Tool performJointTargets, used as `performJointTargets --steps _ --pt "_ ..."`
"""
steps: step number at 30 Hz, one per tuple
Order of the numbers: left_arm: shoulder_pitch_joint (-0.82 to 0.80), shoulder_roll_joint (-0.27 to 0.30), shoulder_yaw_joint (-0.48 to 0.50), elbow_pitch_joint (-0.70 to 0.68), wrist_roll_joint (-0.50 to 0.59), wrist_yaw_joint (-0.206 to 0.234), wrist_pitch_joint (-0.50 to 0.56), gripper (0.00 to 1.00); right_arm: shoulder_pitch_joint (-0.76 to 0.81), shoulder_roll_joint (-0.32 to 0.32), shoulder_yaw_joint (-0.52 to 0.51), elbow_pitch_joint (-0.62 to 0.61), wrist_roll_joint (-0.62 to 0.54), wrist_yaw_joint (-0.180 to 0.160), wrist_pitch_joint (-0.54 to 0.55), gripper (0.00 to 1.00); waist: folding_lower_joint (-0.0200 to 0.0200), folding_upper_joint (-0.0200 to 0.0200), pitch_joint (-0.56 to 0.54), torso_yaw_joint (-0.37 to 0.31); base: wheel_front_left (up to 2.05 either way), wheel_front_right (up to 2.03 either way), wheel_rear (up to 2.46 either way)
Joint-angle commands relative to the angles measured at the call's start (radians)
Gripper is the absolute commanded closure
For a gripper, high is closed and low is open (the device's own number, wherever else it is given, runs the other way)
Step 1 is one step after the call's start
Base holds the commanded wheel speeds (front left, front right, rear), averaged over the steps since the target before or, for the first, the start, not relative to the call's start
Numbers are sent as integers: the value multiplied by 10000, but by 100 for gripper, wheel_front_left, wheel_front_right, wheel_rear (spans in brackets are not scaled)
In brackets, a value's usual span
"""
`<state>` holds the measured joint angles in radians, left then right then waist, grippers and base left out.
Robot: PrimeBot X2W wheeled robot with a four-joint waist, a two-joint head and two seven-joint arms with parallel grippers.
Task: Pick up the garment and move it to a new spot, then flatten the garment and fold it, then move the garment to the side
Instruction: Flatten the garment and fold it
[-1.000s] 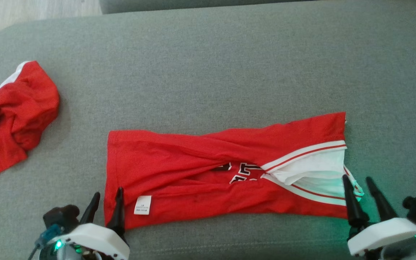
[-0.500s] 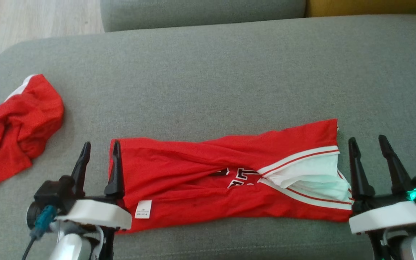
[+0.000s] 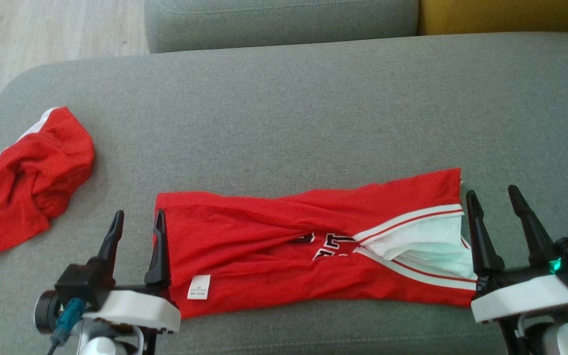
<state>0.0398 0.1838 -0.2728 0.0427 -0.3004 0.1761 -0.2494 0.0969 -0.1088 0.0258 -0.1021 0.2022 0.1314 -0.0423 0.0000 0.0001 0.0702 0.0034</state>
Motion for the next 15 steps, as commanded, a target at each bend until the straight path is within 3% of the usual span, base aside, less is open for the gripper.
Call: performJointTargets --steps 1,15 --pt "-381 66 466 -232 119 1 -123 0 -82 -90 210 -399 -43 -7 31 0 0 -1 -7 19 0 0 0" --pt "-552 -76 493 -135 236 -130 -123 0 -174 -79 -25 -110 109 -7 55 0 0 -1 65 101 0 0 0"
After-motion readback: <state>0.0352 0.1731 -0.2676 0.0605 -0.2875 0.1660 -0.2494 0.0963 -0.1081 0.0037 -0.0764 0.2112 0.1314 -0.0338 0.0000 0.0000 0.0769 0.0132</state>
